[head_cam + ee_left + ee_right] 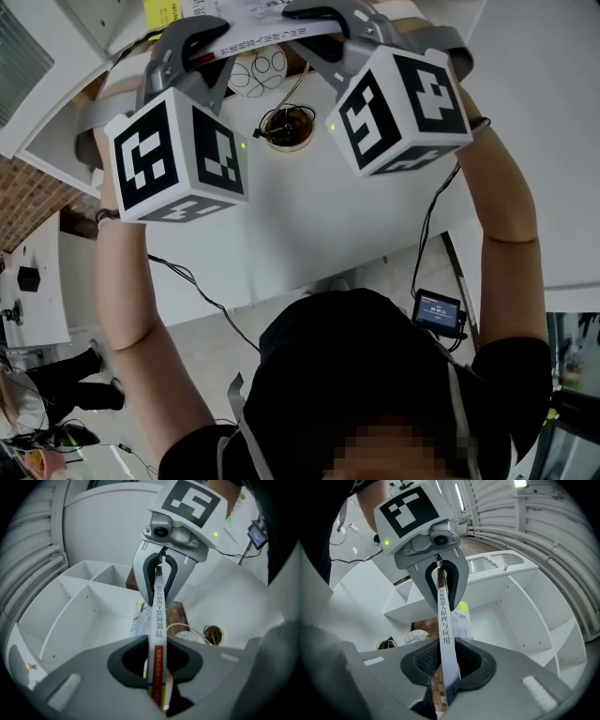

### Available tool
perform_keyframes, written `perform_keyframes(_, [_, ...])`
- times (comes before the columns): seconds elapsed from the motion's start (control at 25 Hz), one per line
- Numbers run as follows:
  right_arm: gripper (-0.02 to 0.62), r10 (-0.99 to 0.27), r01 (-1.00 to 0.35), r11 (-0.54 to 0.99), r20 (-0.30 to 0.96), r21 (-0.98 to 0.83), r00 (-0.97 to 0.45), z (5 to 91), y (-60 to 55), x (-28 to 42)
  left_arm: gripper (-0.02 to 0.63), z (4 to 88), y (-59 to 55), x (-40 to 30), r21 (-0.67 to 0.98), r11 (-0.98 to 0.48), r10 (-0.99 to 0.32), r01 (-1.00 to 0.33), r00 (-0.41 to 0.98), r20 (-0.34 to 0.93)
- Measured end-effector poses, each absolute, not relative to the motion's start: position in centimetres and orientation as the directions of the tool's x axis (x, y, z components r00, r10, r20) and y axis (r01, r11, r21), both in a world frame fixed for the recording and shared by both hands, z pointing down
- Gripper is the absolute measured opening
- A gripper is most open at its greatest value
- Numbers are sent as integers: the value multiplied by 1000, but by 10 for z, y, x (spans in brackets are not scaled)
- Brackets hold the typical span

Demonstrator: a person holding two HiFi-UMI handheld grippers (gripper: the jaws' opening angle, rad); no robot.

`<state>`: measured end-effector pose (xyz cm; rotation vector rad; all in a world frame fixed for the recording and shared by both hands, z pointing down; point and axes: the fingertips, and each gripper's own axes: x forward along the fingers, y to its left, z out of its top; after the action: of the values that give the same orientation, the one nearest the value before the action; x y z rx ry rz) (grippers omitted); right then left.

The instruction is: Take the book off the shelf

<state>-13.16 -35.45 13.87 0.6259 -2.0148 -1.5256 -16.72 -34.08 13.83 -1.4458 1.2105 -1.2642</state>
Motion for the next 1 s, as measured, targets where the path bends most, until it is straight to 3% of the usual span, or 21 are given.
perform_keyframes(0.56, [70,-633,-49,272,140,961,-762,161,-344,-126,74,161,-330,-161,-976,-193,-981,-105,23,192])
perform_keyframes(0.76, [71,-609,6,371,248,929,-754,206,-345,-126,75,205,-331,-161,-940,-296,-955,-170,35,295])
perform_keyframes(1.0, [72,-601,11,413,282,911,-748,243,-345,-128,77,242,-331,-163,-928,-325,-945,-180,26,326])
